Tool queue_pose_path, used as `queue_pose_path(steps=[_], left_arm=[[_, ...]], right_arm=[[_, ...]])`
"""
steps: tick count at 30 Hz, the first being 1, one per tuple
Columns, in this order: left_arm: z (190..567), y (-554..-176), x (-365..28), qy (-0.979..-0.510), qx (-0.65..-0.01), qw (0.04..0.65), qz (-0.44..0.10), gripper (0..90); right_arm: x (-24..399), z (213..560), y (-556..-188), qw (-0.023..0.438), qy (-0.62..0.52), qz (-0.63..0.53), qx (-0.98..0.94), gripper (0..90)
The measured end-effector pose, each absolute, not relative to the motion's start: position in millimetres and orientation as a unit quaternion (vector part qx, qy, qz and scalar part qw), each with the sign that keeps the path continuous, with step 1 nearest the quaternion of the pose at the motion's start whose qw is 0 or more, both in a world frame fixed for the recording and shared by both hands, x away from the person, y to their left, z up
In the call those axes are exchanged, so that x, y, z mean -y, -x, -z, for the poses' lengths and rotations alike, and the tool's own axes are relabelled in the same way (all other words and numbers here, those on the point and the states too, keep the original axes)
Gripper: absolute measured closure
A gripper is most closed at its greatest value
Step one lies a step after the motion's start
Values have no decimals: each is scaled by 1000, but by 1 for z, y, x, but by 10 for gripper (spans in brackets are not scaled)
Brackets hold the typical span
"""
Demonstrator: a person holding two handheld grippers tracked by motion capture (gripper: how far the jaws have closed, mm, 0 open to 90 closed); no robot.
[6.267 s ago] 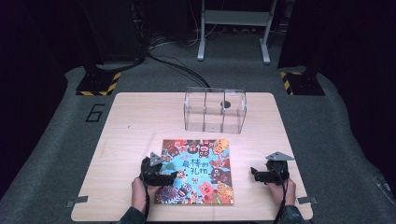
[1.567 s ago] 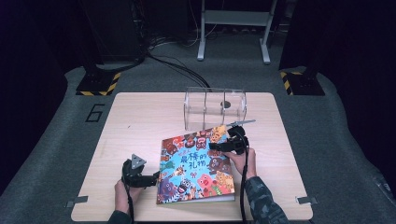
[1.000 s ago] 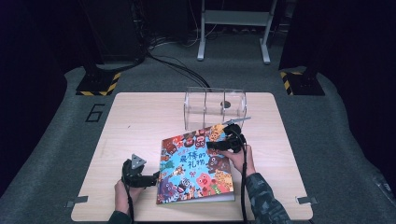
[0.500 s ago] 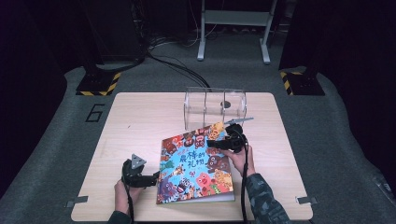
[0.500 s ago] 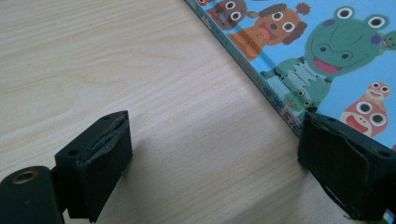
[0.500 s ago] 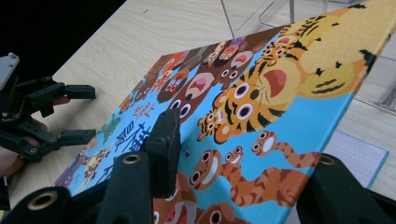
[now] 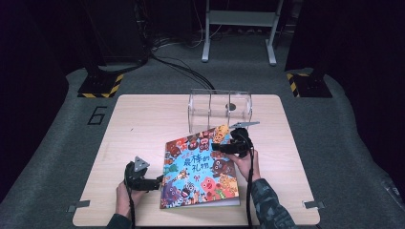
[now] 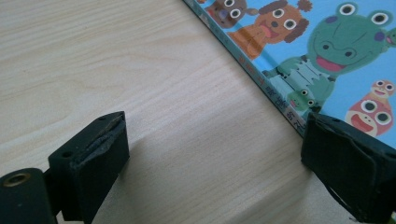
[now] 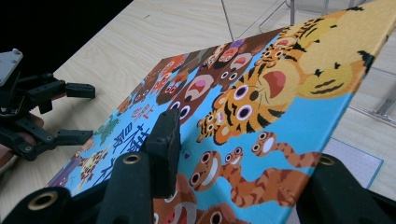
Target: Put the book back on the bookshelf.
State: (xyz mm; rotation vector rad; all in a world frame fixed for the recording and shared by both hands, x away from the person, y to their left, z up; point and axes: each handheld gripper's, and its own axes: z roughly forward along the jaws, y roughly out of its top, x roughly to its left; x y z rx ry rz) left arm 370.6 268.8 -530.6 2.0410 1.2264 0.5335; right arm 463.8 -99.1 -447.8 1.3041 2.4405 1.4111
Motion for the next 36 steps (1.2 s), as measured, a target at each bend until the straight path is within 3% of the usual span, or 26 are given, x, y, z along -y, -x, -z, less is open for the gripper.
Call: queue_pose_path(steps=[8, 17, 36], left_arm=[[525, -374, -274, -775, -493, 358, -168, 3], [515, -377, -274, -752, -507, 394, -149, 0], [501, -387, -253, -770, -472, 420, -92, 0]], right_arm=[[98, 446, -460, 27, -420, -458, -783, 533], [98, 445, -456, 38, -412, -465, -783, 531], [103, 441, -435, 88, -377, -507, -770, 530]])
